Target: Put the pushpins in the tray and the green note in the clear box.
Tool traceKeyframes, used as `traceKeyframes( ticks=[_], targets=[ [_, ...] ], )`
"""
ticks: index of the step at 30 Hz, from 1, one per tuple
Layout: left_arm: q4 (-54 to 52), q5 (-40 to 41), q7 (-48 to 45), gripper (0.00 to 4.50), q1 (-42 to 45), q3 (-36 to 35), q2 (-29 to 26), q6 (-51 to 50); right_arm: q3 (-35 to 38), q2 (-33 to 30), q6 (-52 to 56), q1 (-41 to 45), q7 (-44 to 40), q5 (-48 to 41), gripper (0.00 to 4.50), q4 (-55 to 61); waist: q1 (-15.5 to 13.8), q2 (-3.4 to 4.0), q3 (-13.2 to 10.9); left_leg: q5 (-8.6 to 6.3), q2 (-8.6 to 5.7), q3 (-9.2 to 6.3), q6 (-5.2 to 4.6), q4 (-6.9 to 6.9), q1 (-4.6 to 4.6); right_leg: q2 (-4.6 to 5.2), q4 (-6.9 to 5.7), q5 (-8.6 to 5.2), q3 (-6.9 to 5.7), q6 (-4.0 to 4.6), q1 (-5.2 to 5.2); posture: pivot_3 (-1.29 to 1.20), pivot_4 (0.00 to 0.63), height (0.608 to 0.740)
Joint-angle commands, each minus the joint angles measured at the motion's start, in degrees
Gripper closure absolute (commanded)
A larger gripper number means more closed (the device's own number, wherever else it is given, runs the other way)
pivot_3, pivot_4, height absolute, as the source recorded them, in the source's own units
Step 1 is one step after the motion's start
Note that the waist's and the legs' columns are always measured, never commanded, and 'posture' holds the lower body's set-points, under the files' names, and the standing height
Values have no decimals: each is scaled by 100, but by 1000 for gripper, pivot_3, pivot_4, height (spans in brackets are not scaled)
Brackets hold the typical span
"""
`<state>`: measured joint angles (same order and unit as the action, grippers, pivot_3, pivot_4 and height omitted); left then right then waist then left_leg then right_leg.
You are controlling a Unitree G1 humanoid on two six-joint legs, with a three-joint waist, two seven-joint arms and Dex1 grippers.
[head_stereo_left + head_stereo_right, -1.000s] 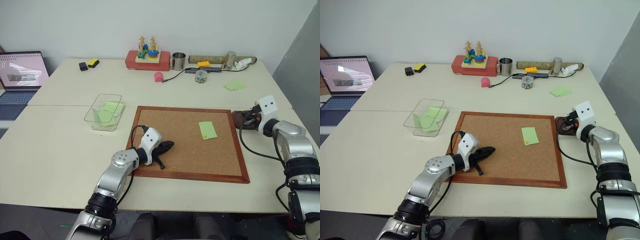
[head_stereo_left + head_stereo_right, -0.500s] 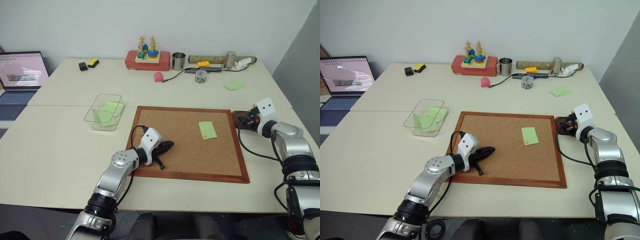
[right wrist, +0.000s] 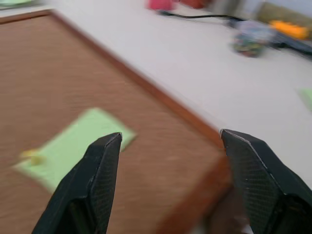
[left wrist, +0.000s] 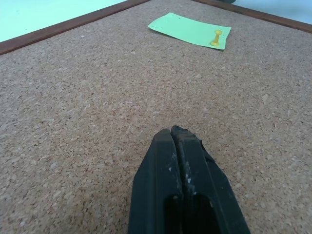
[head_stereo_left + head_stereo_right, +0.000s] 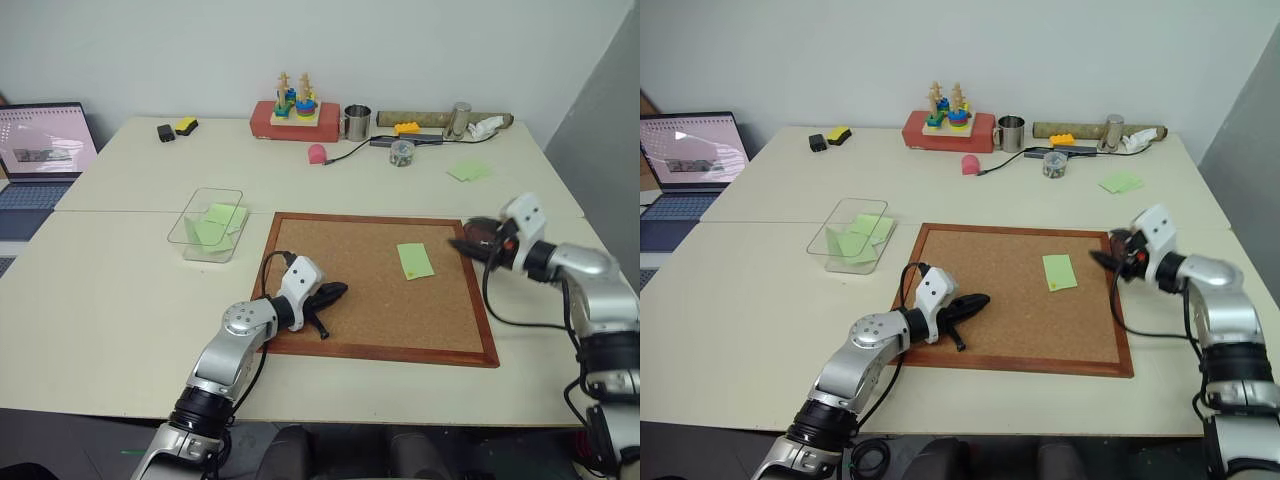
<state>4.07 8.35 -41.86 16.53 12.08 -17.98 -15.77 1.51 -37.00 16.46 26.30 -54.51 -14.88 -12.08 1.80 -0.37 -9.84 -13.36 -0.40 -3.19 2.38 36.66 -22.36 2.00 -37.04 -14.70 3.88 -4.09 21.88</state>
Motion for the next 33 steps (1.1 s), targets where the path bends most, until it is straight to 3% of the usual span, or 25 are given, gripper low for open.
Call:
traceKeyframes(
  ticks=[1,14,15,16,30,33],
  targets=[
    [305,-151,-42,4500,-181,235,-20,-227,-321,141,128,-89,-120,-23,1111,611,2,0,0,0,0,1,0,1,1,0,0,0,0,0,0,0,150,740],
    [263,-152,-16,4500,-227,234,-17,-231,-590,488,-373,76,0,354,1111,-169,-5,-1,0,0,0,2,0,0,0,0,3,0,-1,0,2,0,150,740],
    [263,-153,-13,4500,-229,238,-12,-233,-587,504,-406,83,13,364,1477,-225,-4,-1,0,0,0,2,0,0,0,0,3,0,-1,0,2,0,150,740],
    [264,-154,-11,4500,-229,241,-7,-234,-583,517,-432,89,21,375,1522,-267,-4,-1,0,0,0,2,0,0,0,0,3,0,0,0,2,0,150,740],
    [286,-156,-1,4500,-255,255,18,-219,-573,572,-500,18,-133,394,4460,-296,-3,-1,0,0,-1,2,0,0,0,0,2,0,-1,0,2,0,150,740],
    [299,-155,-2,4500,-256,254,19,-215,-564,563,-448,-12,-188,331,4495,-161,-4,-1,0,0,-1,2,0,0,0,0,2,0,-1,0,2,0,150,740]
  ],
)
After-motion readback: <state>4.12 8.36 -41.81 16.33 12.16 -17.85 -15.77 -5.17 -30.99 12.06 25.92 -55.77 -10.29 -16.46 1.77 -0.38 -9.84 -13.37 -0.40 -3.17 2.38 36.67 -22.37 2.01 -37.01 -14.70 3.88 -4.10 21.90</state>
